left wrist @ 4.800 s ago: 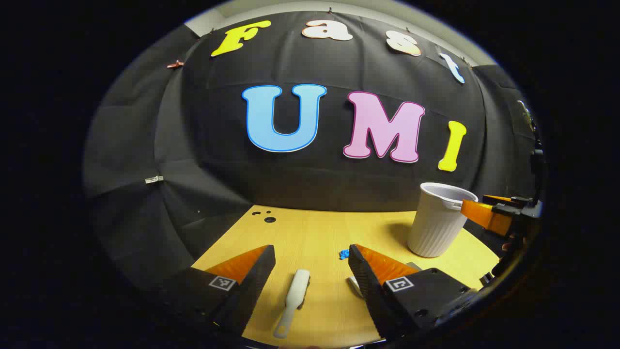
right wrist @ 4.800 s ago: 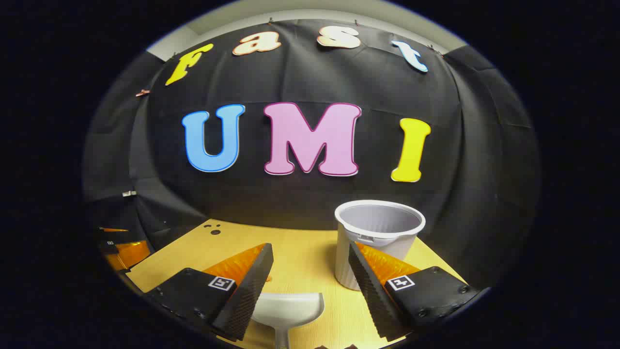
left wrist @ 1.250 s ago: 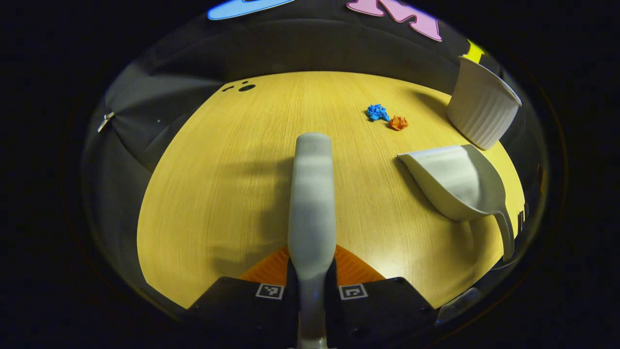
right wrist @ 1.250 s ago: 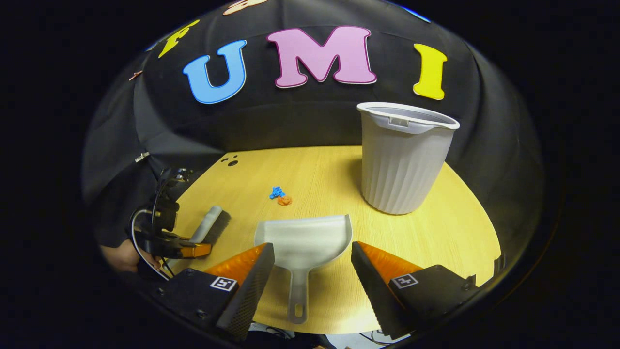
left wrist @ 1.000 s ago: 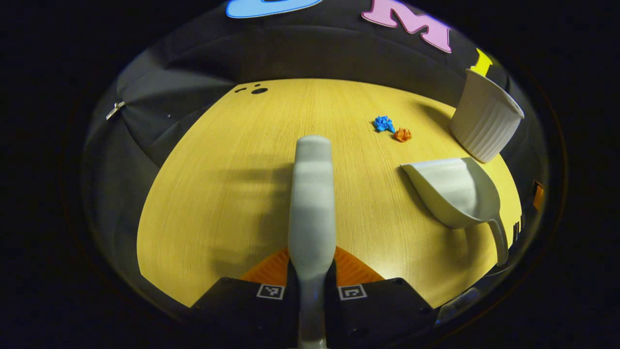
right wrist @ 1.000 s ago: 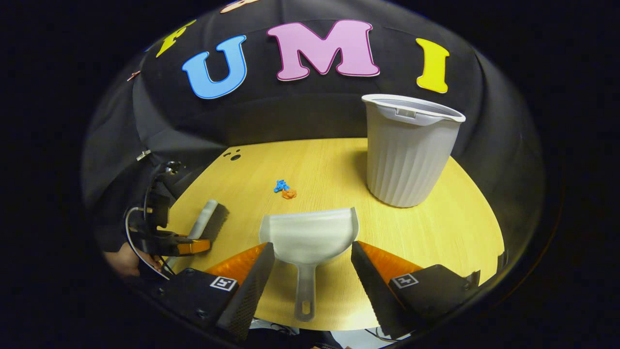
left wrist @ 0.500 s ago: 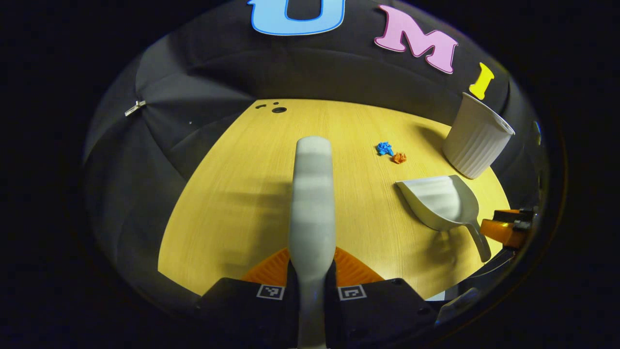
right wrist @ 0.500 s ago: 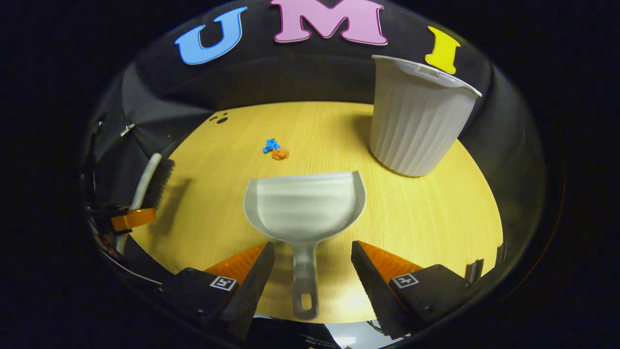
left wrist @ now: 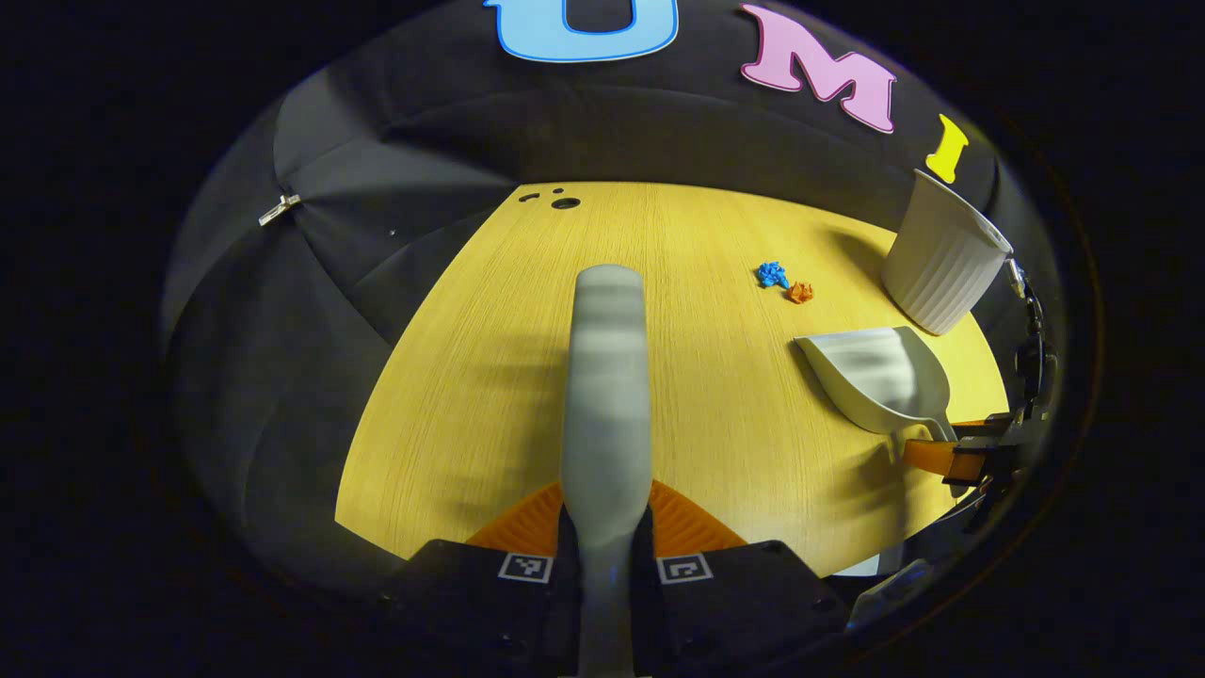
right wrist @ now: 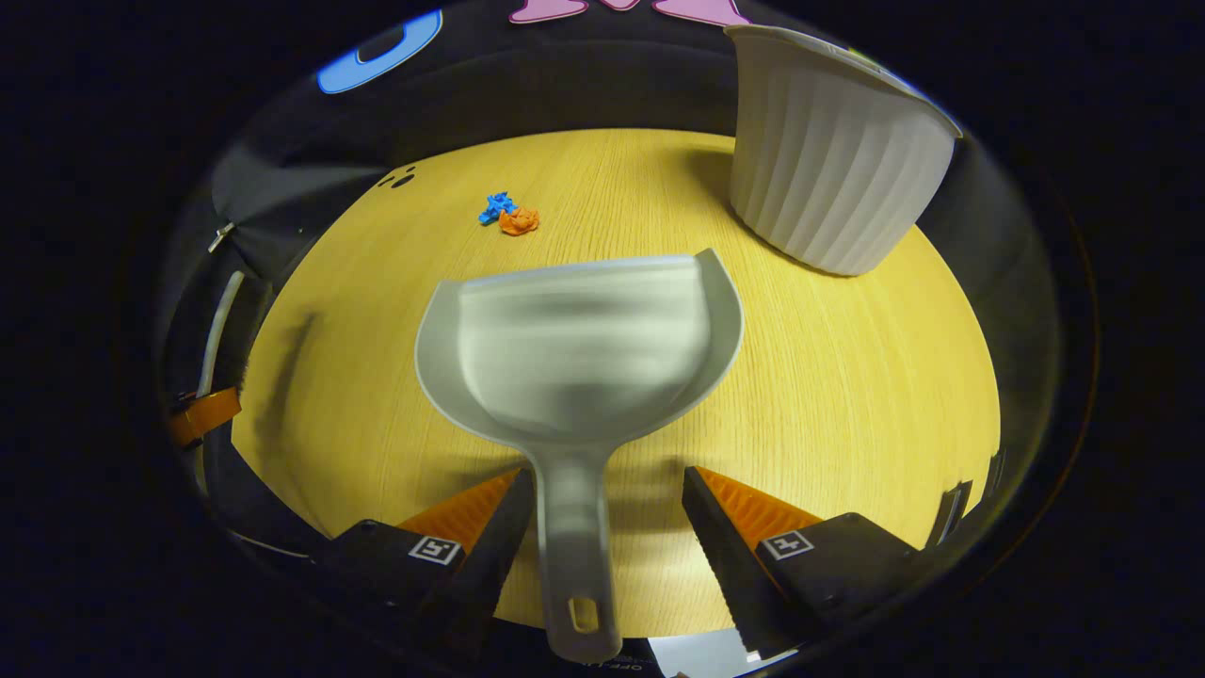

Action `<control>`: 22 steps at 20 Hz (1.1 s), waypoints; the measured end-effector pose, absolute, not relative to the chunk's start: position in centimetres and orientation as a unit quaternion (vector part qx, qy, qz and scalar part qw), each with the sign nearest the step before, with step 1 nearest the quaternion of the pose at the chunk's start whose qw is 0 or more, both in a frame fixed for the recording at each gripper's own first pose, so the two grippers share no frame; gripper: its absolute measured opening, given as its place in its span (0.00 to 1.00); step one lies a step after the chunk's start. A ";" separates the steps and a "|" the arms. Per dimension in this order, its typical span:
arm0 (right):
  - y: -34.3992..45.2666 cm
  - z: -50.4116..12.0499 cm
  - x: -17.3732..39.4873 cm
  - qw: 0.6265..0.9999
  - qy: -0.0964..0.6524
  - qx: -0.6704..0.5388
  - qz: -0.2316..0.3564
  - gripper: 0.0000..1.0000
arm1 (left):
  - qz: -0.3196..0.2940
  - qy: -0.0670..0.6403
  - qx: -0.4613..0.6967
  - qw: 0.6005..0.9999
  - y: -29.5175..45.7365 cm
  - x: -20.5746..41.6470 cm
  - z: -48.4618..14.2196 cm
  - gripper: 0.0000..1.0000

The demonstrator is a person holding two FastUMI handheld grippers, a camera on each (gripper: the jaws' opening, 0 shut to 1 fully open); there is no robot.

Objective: Pick up the small broom and dustpan from the desktop, sweep the trash into the dustpan with the broom, and then empty the trash into the garbage bin.

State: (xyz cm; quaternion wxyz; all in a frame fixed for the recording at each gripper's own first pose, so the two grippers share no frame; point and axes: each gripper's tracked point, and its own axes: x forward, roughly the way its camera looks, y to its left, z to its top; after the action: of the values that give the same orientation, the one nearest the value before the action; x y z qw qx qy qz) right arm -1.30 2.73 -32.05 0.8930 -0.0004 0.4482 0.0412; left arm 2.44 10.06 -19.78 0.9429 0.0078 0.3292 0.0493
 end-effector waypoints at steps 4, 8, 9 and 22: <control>3.0 -32.7 -0.4 0.890 0.453 0.002 0.044 0.90 | 0.048 0.337 -0.004 0.940 9.0 2.9 -20.0 0.26; 3.3 -32.8 -0.1 0.886 0.461 0.002 0.054 0.66 | 0.045 0.341 -0.003 0.939 8.1 3.7 -20.1 0.24; 3.3 -33.0 0.0 0.885 0.462 -0.002 0.056 0.62 | 0.045 0.342 -0.002 0.938 7.9 3.9 -20.1 0.26; 2.8 -33.1 -0.3 0.856 0.505 0.007 0.116 0.35 | -0.018 0.369 0.049 0.928 4.5 11.6 -20.3 0.26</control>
State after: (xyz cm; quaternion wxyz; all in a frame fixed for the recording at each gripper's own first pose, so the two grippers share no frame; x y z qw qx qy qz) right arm -0.28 2.80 -33.09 0.8555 0.0071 0.5045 0.1162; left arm 11.64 4.54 -20.32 0.9279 0.0487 0.3692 -0.0180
